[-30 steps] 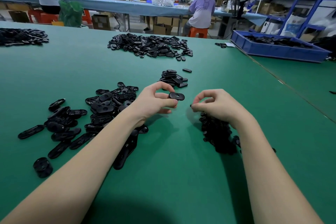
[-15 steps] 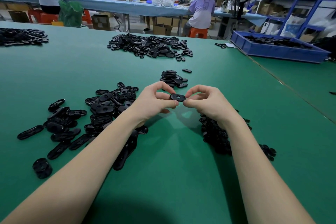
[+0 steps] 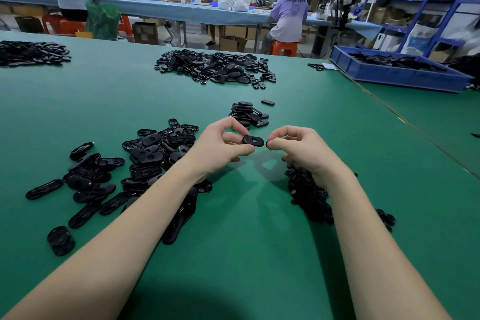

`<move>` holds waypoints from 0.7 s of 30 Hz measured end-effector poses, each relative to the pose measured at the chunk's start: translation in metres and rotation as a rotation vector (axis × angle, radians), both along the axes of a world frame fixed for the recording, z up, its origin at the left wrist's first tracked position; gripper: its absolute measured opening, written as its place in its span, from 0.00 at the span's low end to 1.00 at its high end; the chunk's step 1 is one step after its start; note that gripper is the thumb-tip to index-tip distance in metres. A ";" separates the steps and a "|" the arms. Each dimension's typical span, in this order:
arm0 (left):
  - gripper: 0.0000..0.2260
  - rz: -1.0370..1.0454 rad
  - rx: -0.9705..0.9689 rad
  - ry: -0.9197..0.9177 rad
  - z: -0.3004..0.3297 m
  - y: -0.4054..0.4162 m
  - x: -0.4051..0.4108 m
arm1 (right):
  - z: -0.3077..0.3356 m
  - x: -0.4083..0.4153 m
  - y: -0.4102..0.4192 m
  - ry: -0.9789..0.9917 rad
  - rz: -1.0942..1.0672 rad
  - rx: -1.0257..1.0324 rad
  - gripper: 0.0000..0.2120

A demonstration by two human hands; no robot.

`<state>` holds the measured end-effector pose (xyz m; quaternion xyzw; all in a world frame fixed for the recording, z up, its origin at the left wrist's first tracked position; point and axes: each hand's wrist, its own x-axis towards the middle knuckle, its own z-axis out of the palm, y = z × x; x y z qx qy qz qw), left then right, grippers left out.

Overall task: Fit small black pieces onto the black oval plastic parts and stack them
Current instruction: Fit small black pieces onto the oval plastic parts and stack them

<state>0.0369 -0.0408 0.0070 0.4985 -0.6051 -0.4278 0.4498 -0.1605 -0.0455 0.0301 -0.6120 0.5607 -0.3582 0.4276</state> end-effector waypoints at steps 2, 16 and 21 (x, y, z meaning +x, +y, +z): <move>0.10 0.005 -0.015 -0.005 0.000 0.000 -0.001 | 0.002 0.000 0.001 -0.035 -0.003 0.011 0.09; 0.11 0.023 -0.224 -0.142 -0.002 0.000 -0.004 | 0.004 0.003 0.003 -0.050 -0.035 0.014 0.06; 0.10 0.029 -0.316 -0.245 -0.001 0.002 -0.005 | 0.005 0.004 0.003 -0.041 -0.059 0.008 0.02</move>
